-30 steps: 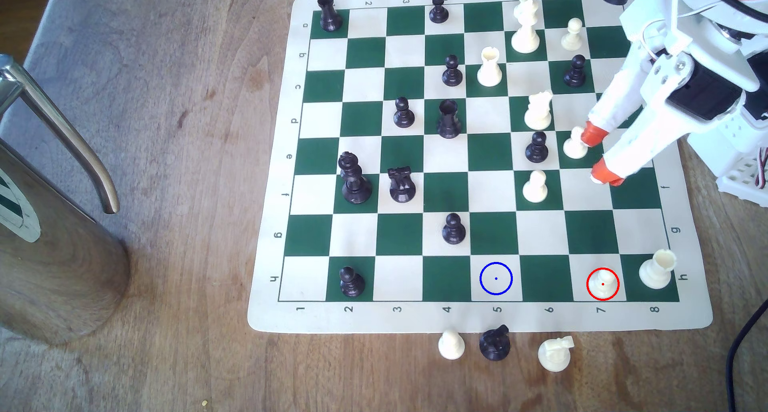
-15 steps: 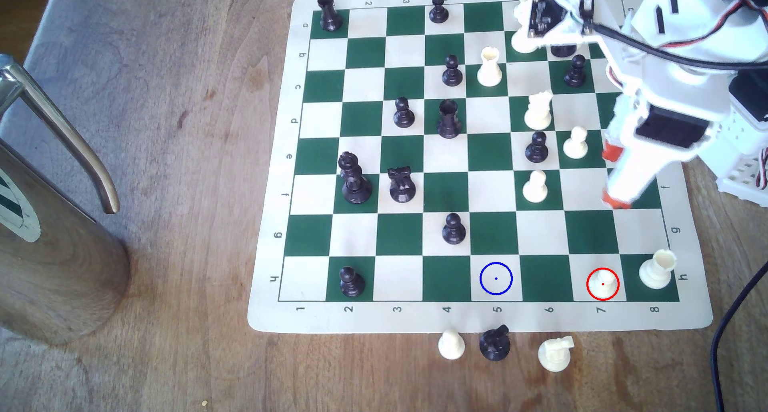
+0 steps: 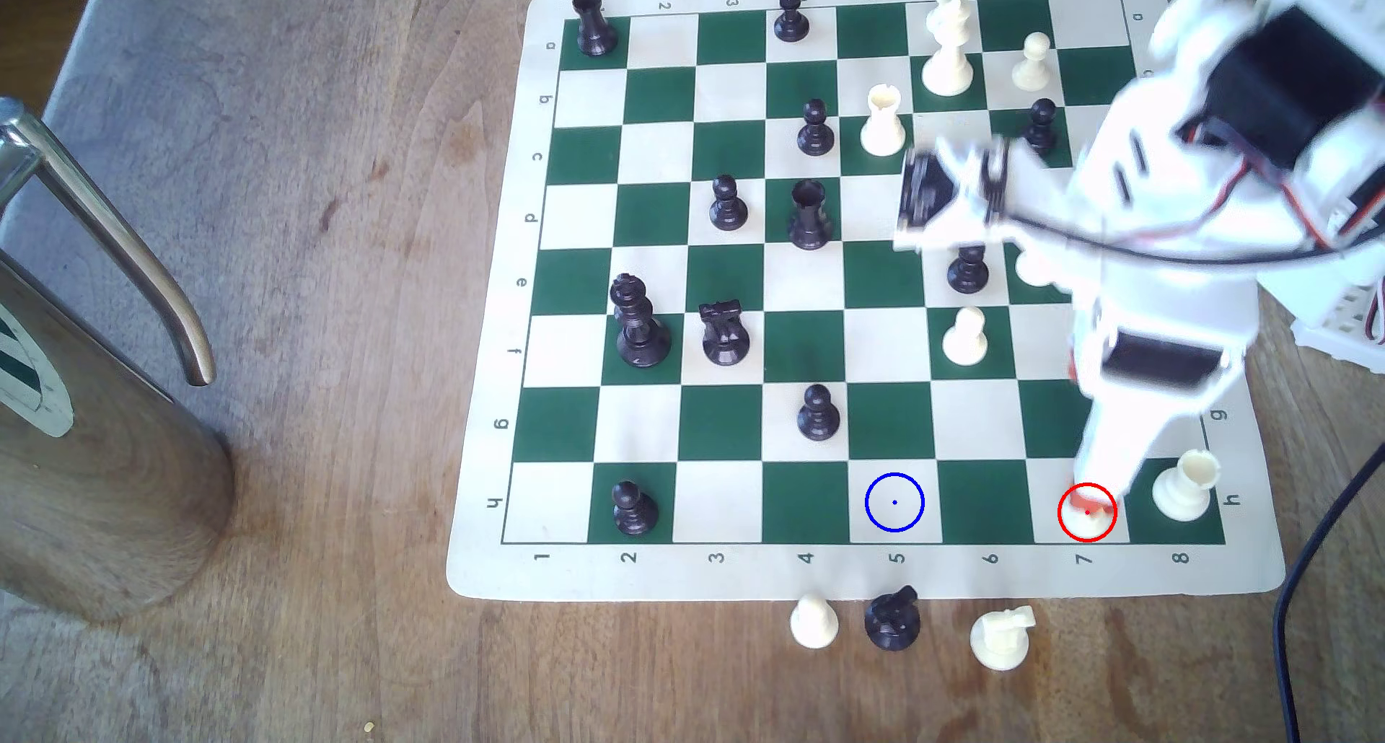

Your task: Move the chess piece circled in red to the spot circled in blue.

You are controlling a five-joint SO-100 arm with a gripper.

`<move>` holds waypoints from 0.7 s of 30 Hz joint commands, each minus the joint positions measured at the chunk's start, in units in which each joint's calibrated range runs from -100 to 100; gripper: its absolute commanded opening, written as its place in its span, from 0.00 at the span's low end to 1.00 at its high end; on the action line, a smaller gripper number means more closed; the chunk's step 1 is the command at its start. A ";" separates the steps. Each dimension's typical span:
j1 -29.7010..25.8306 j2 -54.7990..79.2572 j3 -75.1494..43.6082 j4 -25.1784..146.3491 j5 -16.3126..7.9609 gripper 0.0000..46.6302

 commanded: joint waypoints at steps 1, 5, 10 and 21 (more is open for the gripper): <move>-2.96 4.74 -0.56 -3.69 -0.98 0.51; -4.53 8.39 0.71 -5.08 -0.98 0.41; -4.53 8.82 3.34 -6.72 -1.32 0.43; -4.45 12.81 4.98 -11.47 -1.95 0.44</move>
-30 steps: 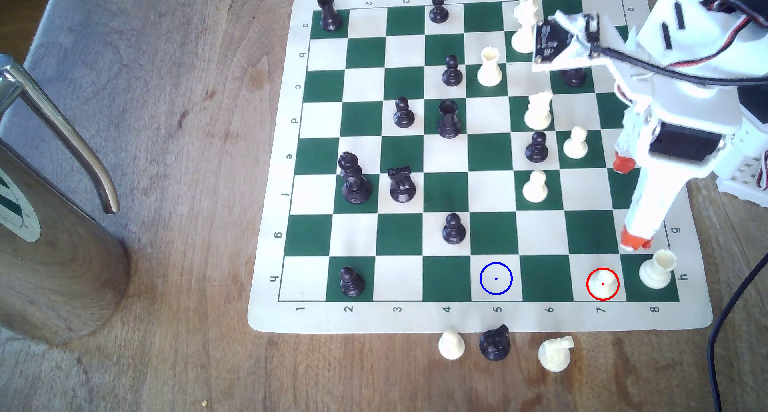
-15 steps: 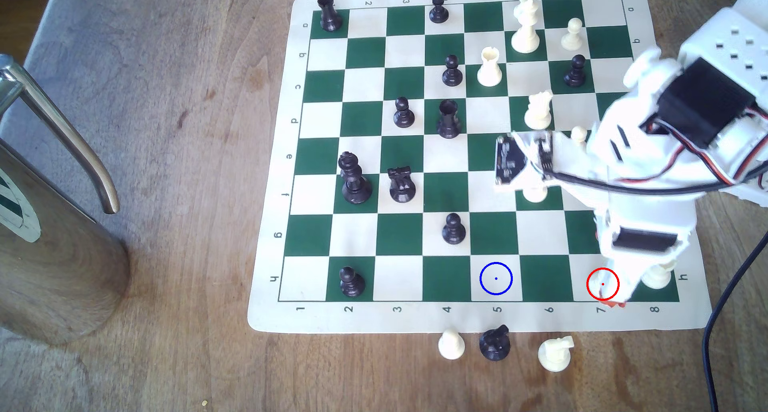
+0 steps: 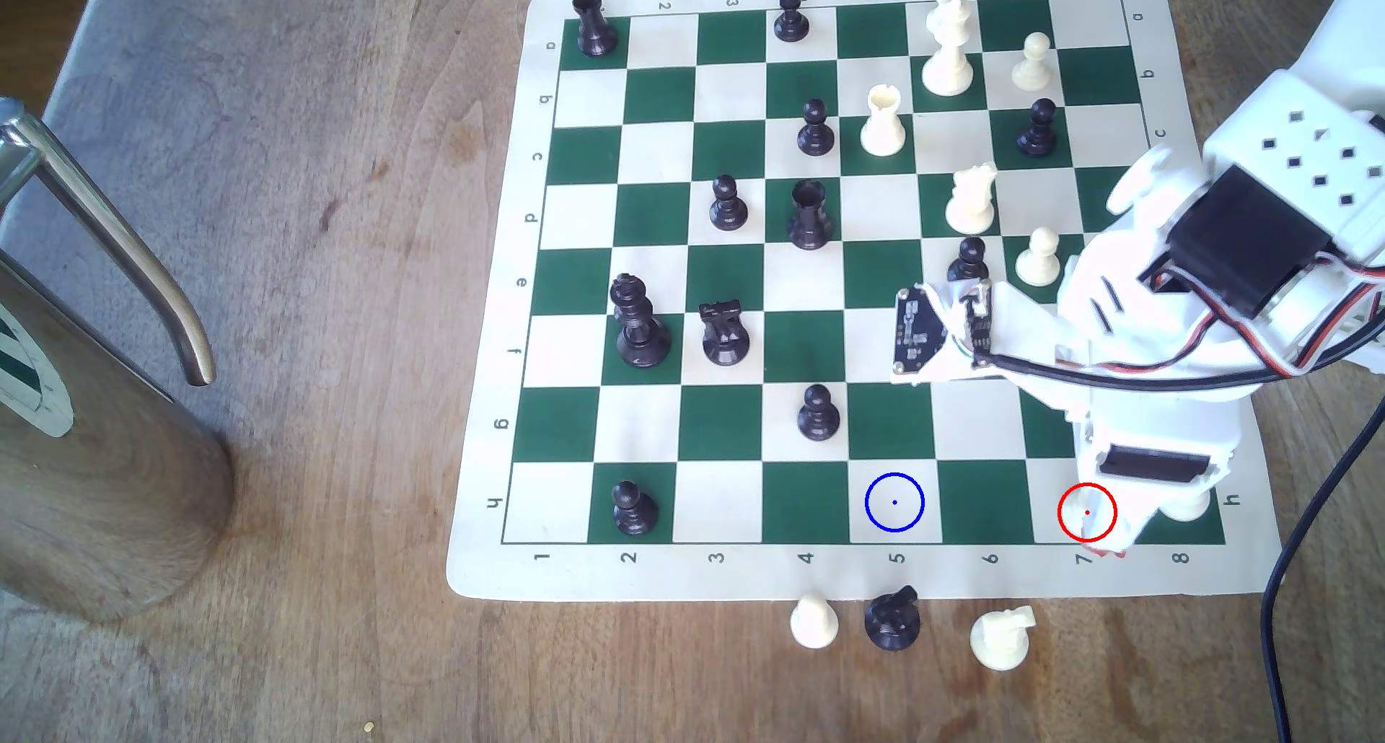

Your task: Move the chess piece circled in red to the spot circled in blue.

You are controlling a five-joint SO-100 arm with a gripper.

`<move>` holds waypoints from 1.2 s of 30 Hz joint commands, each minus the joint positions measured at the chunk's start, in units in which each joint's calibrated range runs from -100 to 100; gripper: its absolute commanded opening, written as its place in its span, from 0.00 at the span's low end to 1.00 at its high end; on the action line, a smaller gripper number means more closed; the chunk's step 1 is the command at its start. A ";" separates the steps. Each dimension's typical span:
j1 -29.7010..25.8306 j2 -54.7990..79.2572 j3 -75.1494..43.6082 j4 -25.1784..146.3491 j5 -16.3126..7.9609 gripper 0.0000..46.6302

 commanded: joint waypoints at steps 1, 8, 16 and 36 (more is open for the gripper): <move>-0.10 1.25 -0.27 -1.91 -0.15 0.43; -0.65 1.50 -0.27 -2.32 -0.34 0.42; -1.11 4.30 -0.45 -4.21 -0.63 0.38; 0.76 -3.17 -2.35 -0.44 0.15 0.01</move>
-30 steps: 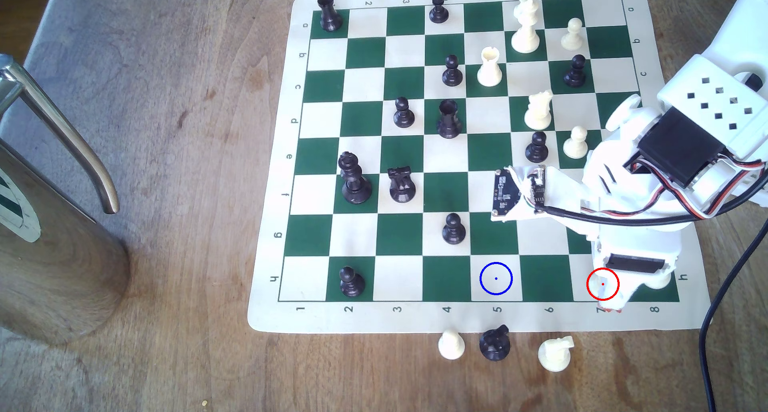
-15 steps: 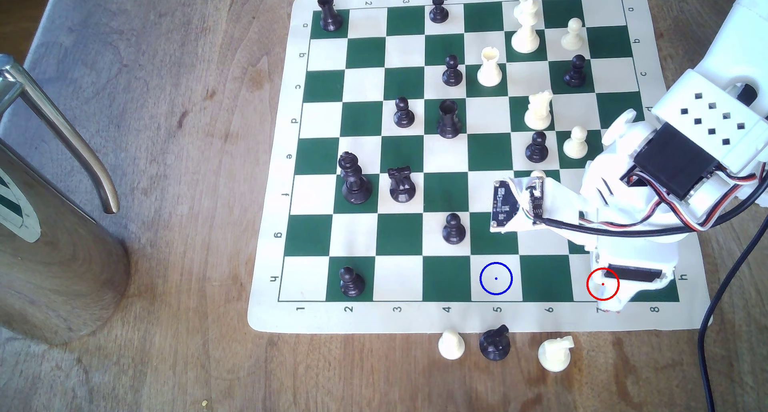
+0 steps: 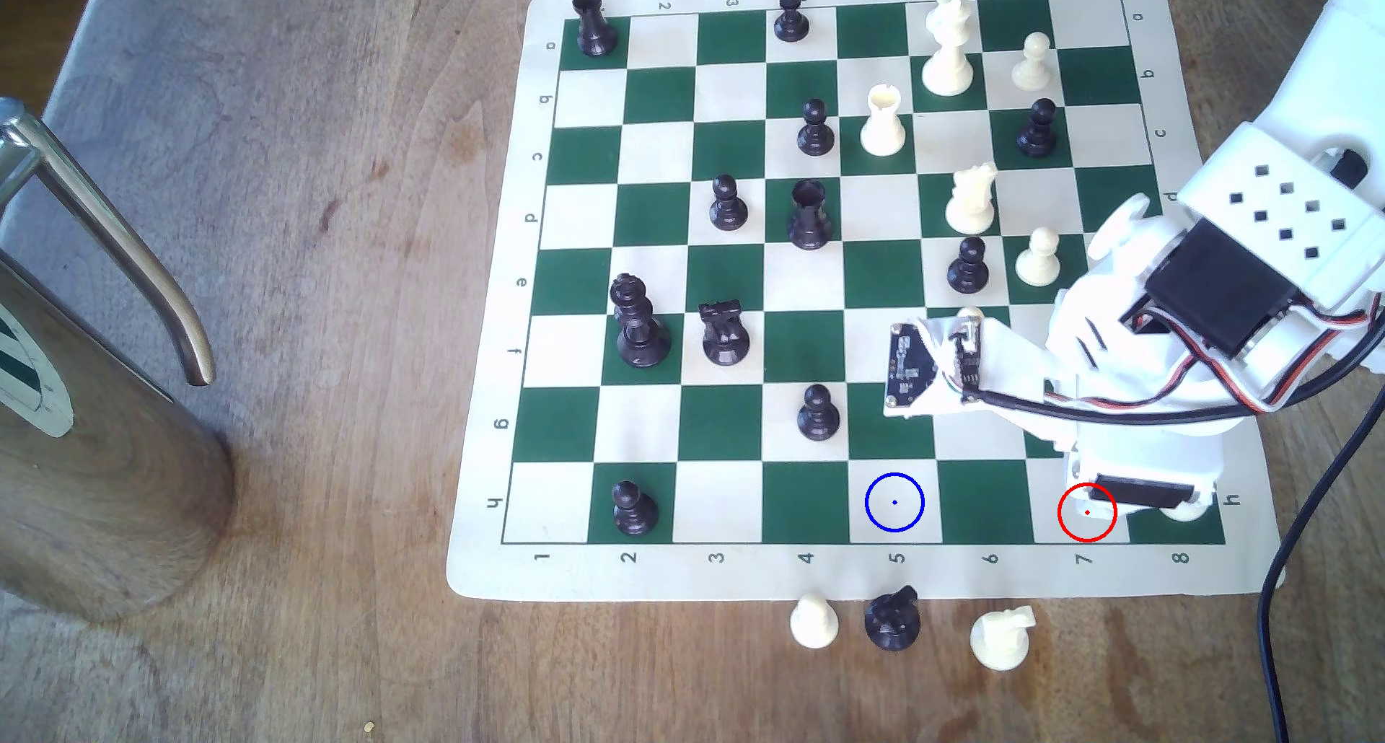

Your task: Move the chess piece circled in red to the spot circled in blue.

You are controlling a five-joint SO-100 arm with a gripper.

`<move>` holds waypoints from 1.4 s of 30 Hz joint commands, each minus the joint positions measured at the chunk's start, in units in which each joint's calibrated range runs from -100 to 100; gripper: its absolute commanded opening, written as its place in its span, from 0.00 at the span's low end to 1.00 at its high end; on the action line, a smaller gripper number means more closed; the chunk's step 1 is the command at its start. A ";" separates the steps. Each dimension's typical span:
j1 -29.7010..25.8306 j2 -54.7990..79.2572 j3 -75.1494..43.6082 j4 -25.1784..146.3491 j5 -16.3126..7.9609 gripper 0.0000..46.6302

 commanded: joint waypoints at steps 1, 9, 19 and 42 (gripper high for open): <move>2.13 -7.96 -4.53 5.26 0.83 0.01; 7.61 -16.87 -18.13 13.29 2.64 0.01; 8.39 -12.37 -20.03 3.62 3.37 0.01; 12.22 3.25 -8.06 -22.51 8.94 0.01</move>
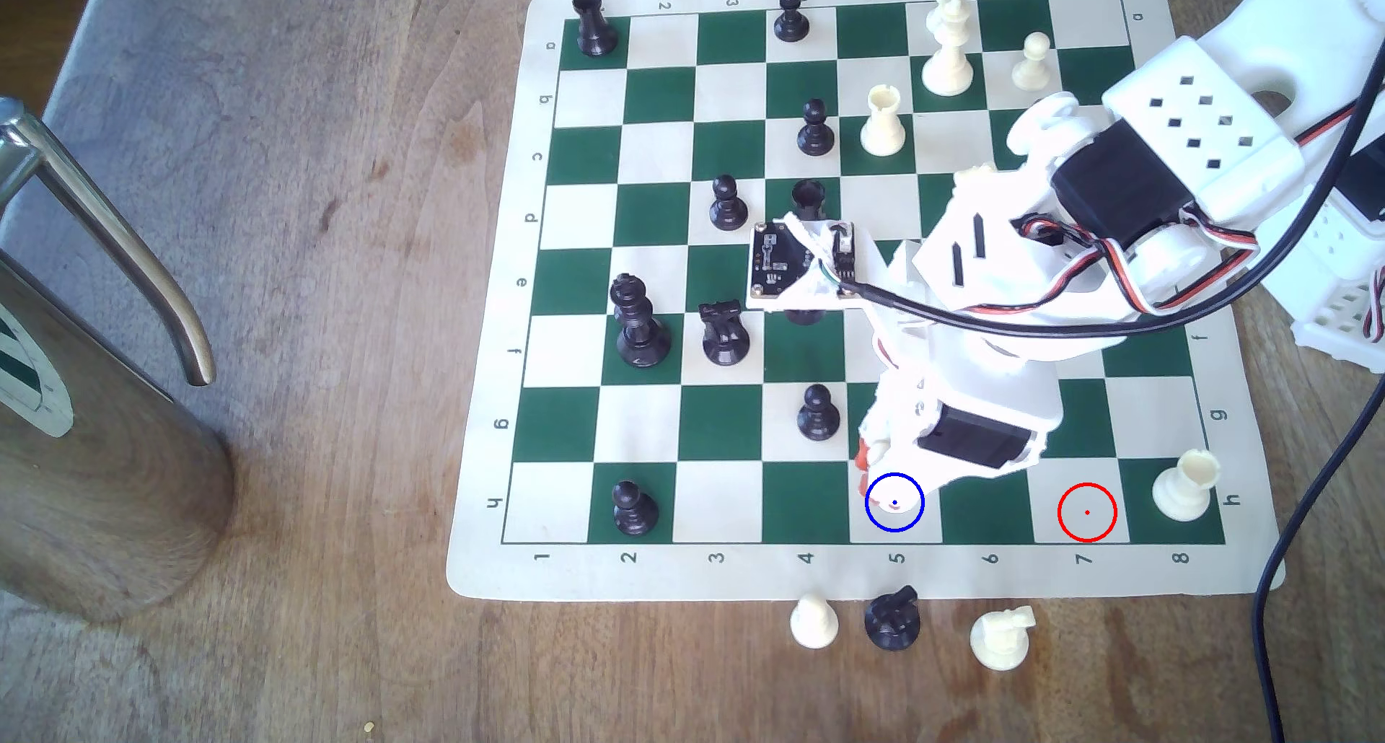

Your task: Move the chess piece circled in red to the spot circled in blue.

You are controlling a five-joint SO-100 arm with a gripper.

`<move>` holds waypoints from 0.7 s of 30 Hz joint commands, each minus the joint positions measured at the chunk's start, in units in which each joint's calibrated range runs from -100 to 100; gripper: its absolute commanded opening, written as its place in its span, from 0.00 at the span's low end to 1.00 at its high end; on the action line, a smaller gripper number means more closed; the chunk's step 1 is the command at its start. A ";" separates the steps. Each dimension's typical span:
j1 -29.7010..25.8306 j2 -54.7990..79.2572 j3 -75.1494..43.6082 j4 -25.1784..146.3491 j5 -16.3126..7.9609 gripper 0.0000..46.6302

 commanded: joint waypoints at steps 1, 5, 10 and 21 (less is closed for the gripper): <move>1.69 1.92 -0.56 -2.91 0.44 0.01; 2.00 3.62 0.35 -4.63 0.68 0.01; 2.63 5.40 0.62 -4.80 1.07 0.01; 1.38 5.57 0.53 -5.45 0.78 0.01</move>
